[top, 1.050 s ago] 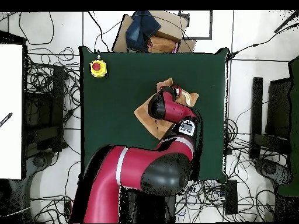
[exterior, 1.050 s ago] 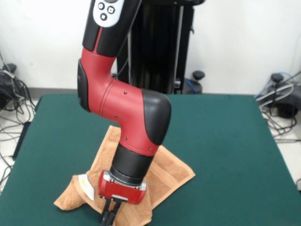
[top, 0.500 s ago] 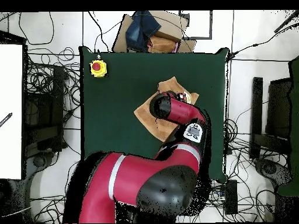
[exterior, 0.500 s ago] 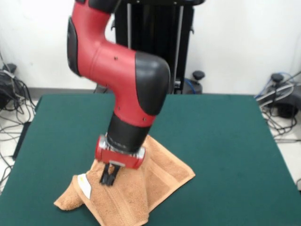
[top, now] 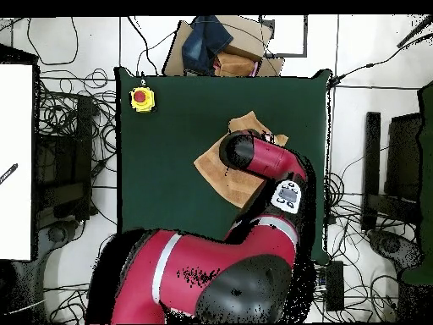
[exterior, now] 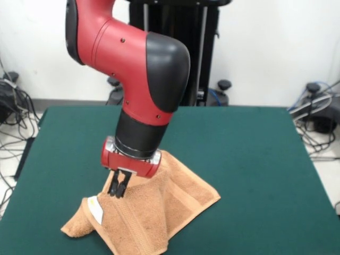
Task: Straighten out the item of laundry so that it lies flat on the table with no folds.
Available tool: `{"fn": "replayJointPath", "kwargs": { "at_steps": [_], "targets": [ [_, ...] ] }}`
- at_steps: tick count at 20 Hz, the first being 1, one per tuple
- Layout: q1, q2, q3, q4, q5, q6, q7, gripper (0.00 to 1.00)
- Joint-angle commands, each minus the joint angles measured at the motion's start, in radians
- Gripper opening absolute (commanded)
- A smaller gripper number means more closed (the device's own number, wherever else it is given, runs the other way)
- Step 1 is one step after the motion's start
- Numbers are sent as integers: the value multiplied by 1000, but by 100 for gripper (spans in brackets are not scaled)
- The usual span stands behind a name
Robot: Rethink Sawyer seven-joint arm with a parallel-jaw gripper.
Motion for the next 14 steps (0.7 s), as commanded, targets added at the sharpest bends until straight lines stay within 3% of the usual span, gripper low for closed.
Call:
{"fn": "replayJointPath", "kwargs": {
  "at_steps": [1, 6, 14],
  "targets": [
    [-19, 68, 59, 48, -59, -78, 161, 0],
    [-42, 74, 84, 65, -68, -122, 168, 0],
    [43, 92, 1, 81, -28, -108, 215, 0]
  ]
}}
